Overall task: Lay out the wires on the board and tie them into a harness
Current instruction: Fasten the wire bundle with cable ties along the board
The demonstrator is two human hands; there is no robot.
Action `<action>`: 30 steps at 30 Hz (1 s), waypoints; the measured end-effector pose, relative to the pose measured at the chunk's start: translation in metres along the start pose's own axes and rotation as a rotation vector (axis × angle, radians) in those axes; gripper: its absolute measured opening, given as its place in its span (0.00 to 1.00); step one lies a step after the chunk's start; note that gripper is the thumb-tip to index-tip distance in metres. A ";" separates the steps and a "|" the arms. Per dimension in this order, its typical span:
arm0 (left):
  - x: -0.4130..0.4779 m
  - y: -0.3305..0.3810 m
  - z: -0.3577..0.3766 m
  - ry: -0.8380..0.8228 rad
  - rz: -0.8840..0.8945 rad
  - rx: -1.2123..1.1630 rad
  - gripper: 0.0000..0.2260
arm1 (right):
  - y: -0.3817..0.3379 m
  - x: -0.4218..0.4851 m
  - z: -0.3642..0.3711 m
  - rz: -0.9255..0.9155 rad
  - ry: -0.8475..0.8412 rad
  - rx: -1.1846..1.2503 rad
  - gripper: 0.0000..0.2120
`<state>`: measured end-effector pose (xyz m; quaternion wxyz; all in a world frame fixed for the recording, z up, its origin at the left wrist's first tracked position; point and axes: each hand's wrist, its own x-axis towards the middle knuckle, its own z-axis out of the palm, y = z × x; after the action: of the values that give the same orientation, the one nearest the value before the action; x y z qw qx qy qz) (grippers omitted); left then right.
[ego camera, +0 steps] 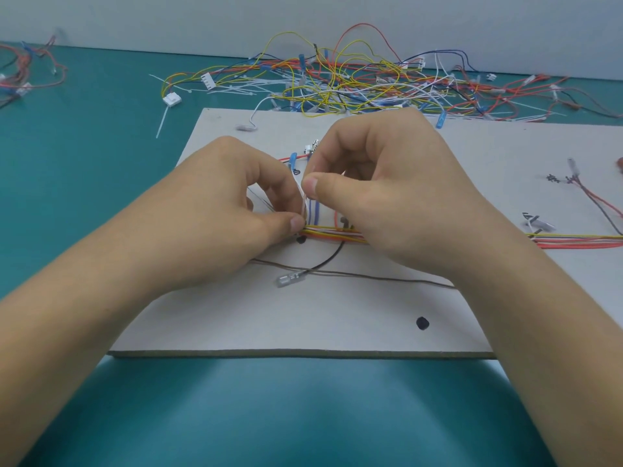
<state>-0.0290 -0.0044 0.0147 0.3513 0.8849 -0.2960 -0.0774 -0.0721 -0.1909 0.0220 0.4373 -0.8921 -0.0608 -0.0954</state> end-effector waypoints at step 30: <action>0.002 -0.003 0.000 -0.033 -0.046 -0.038 0.02 | 0.004 0.001 0.003 0.073 -0.113 0.015 0.04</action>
<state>-0.0265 -0.0037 0.0127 0.3611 0.8833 -0.2797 -0.1055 -0.0701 -0.1908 0.0178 0.4429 -0.8945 -0.0534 -0.0285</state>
